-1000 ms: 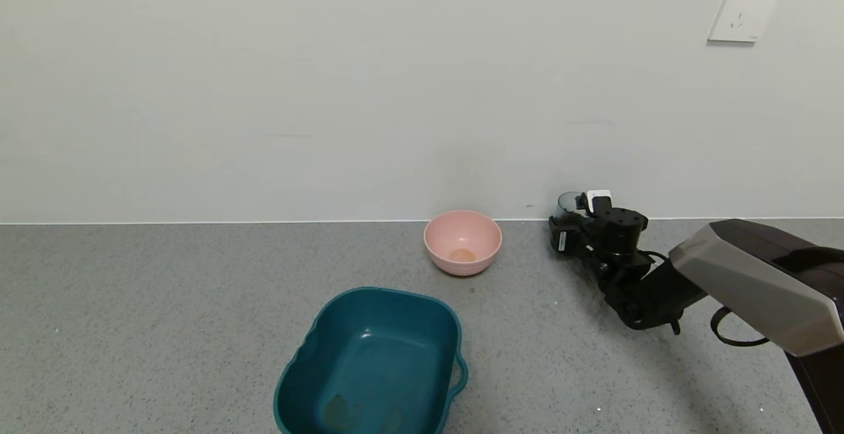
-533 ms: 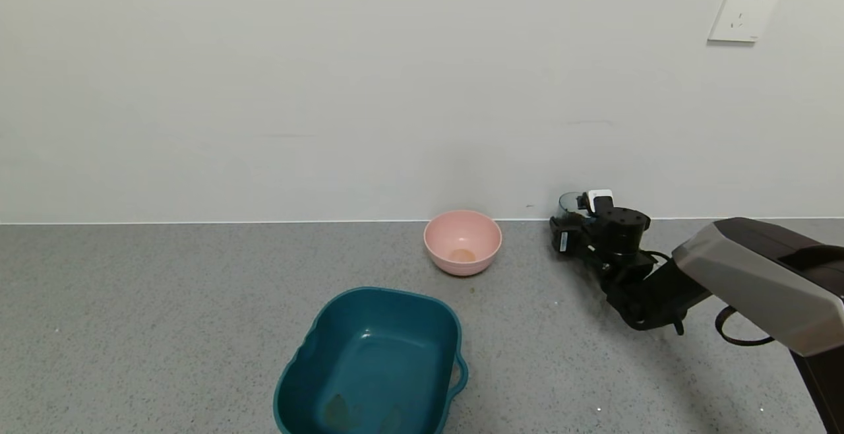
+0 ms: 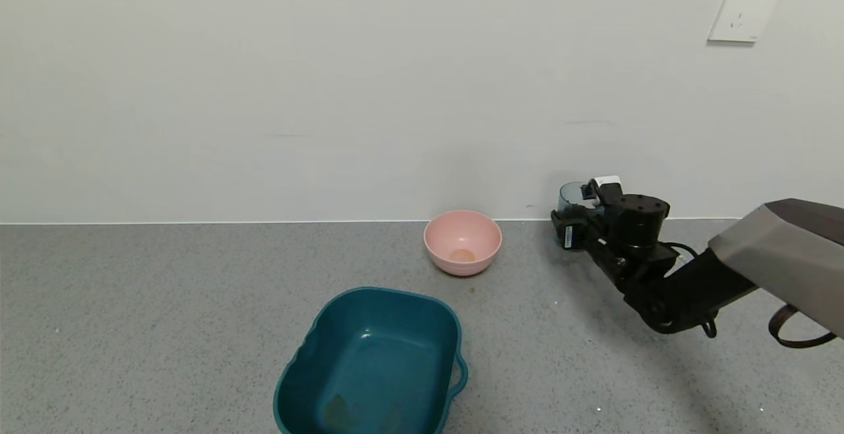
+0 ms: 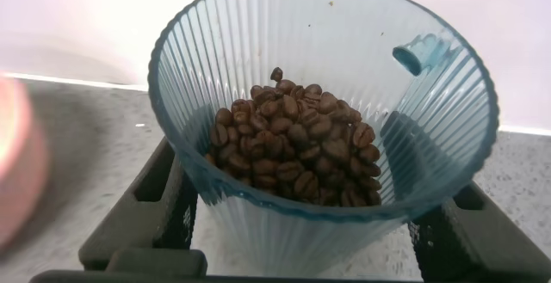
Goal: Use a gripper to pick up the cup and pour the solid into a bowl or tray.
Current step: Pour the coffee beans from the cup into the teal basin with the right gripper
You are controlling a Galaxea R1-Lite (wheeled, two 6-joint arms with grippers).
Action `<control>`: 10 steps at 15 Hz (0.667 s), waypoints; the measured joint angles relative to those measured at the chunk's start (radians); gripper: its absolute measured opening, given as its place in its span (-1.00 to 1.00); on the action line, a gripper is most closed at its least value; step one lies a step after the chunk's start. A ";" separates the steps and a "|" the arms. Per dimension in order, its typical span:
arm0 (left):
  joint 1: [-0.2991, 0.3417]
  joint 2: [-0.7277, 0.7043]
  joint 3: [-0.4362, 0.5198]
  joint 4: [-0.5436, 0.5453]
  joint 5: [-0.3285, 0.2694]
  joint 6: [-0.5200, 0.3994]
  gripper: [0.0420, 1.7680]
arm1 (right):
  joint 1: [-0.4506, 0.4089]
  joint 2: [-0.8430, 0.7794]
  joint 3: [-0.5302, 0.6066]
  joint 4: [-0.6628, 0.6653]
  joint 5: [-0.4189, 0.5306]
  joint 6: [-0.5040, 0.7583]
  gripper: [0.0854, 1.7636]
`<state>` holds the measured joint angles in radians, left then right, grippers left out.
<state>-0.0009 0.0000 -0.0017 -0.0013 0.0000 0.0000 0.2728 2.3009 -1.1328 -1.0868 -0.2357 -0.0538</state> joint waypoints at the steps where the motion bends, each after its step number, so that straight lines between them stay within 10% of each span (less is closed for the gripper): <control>1: 0.000 0.000 0.000 0.000 0.000 0.000 0.98 | 0.016 -0.033 0.018 0.016 -0.005 -0.011 0.54; 10: 0.000 0.000 0.000 0.000 0.000 0.000 0.98 | 0.154 -0.215 0.142 0.050 -0.028 -0.243 0.53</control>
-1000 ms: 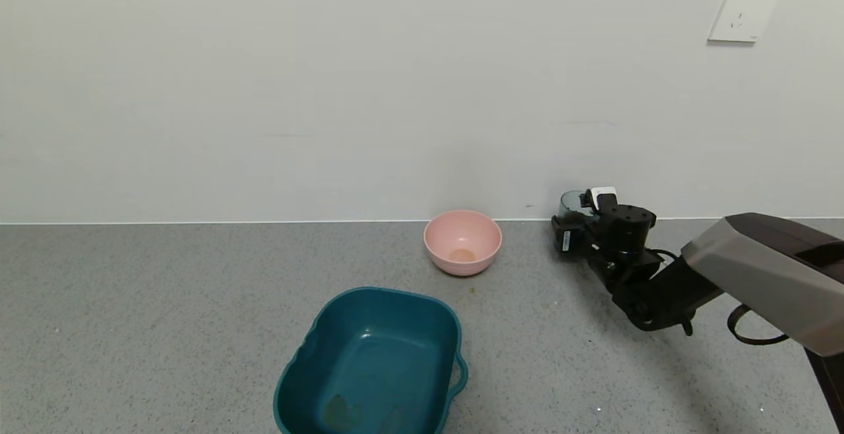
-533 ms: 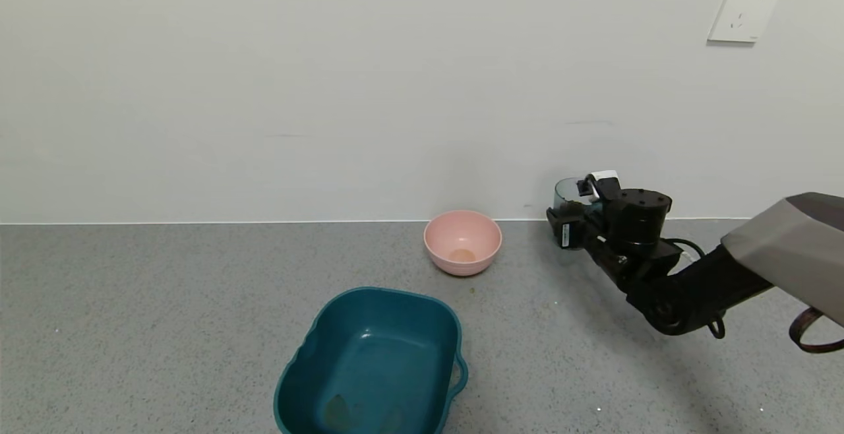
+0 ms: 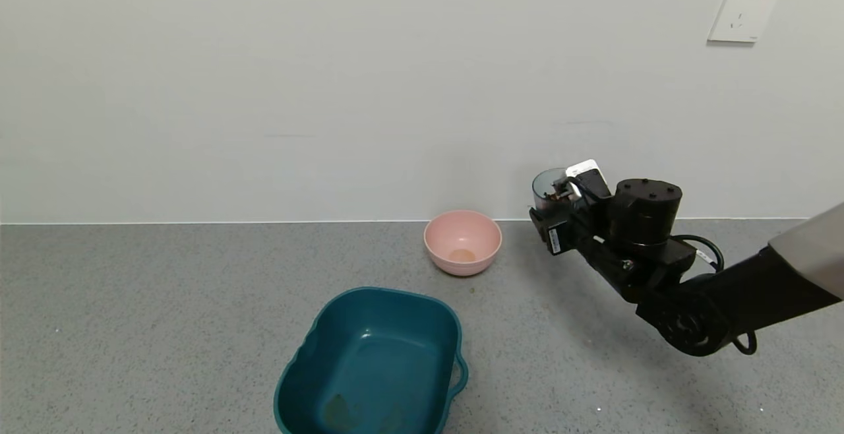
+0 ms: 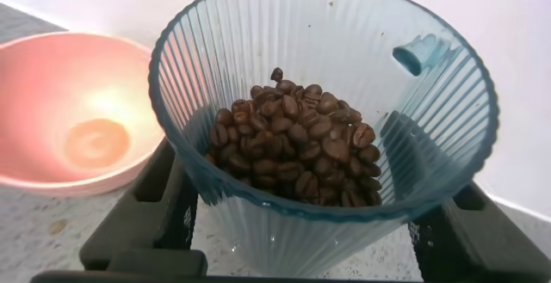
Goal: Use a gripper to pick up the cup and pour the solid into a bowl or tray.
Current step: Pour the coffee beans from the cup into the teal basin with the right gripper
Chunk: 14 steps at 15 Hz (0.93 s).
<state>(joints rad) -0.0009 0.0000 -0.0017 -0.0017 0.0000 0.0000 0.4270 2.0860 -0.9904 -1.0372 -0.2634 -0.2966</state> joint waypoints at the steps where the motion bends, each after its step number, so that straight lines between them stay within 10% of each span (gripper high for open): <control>1: 0.000 0.000 0.000 0.000 0.000 0.000 0.98 | 0.012 -0.008 0.005 0.000 0.001 -0.025 0.53; 14: 0.000 0.000 0.000 0.000 0.000 0.000 0.98 | 0.112 -0.042 0.086 0.001 0.036 -0.183 0.53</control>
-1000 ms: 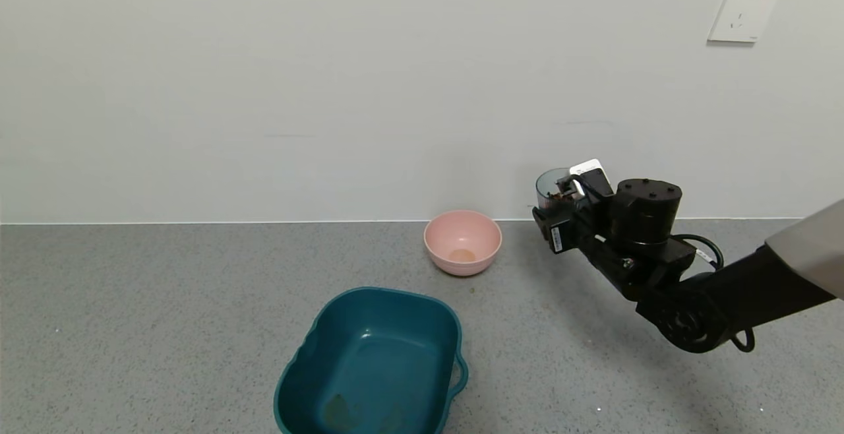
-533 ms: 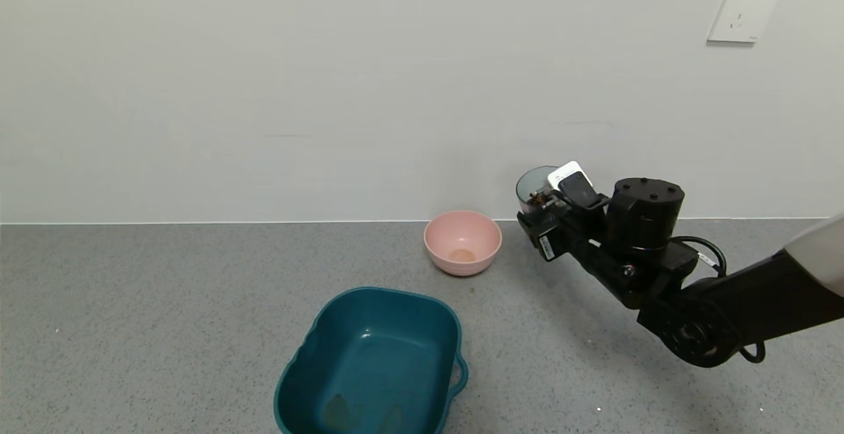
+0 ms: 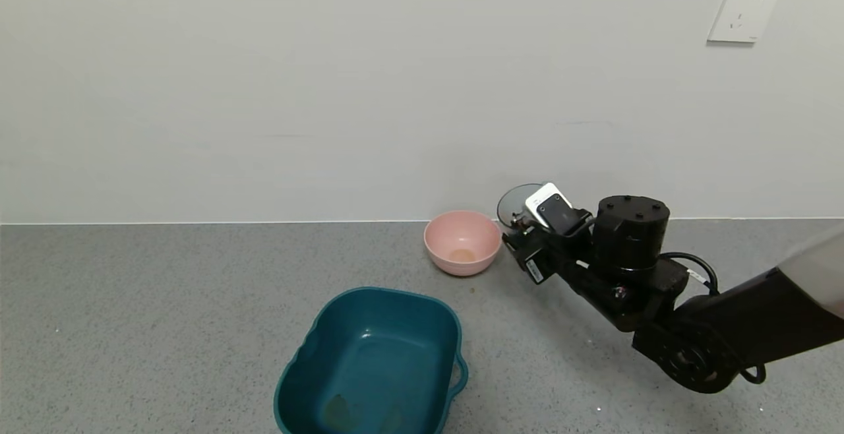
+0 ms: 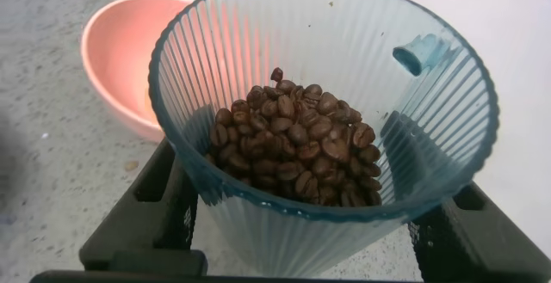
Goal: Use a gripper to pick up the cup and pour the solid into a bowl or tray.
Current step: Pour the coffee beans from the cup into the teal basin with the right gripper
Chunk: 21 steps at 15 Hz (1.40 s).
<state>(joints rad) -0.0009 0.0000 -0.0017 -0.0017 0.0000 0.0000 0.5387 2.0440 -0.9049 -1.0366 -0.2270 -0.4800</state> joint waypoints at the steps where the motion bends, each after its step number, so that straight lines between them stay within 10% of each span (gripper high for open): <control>1: 0.000 0.000 0.000 0.000 0.000 0.000 0.98 | 0.008 0.000 0.006 0.000 0.000 -0.014 0.53; 21: 0.000 0.000 0.000 0.000 0.000 0.000 0.98 | 0.191 0.026 -0.202 0.355 -0.096 -0.342 0.53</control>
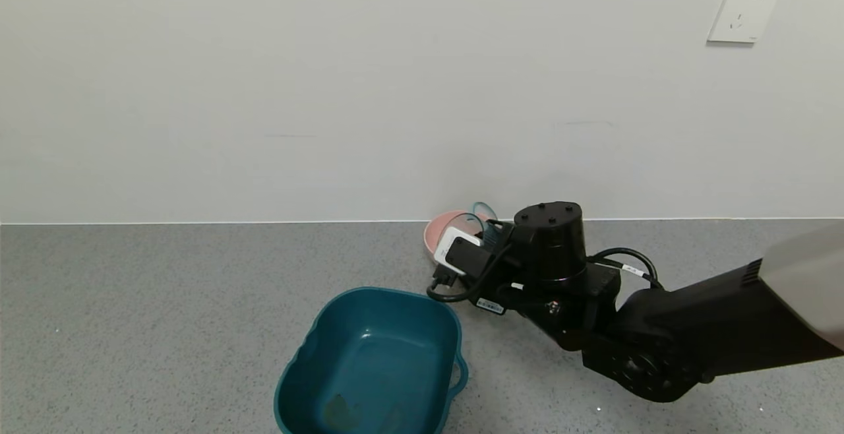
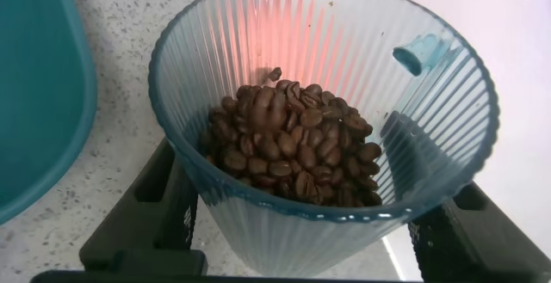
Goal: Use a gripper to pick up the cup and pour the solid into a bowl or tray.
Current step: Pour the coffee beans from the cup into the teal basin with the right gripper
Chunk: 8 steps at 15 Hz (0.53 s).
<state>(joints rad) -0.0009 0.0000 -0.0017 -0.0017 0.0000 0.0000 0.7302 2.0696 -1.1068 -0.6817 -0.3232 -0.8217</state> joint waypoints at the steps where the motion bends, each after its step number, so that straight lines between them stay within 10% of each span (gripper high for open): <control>1: 0.000 0.000 0.000 0.000 0.000 0.000 0.98 | 0.003 0.003 -0.008 0.001 -0.005 -0.030 0.53; 8: 0.000 0.000 0.000 0.000 0.000 0.000 0.98 | 0.031 0.033 -0.027 -0.010 -0.049 -0.191 0.53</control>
<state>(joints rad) -0.0009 0.0000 -0.0017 -0.0017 0.0000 0.0000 0.7609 2.1023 -1.1343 -0.6917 -0.3717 -1.0126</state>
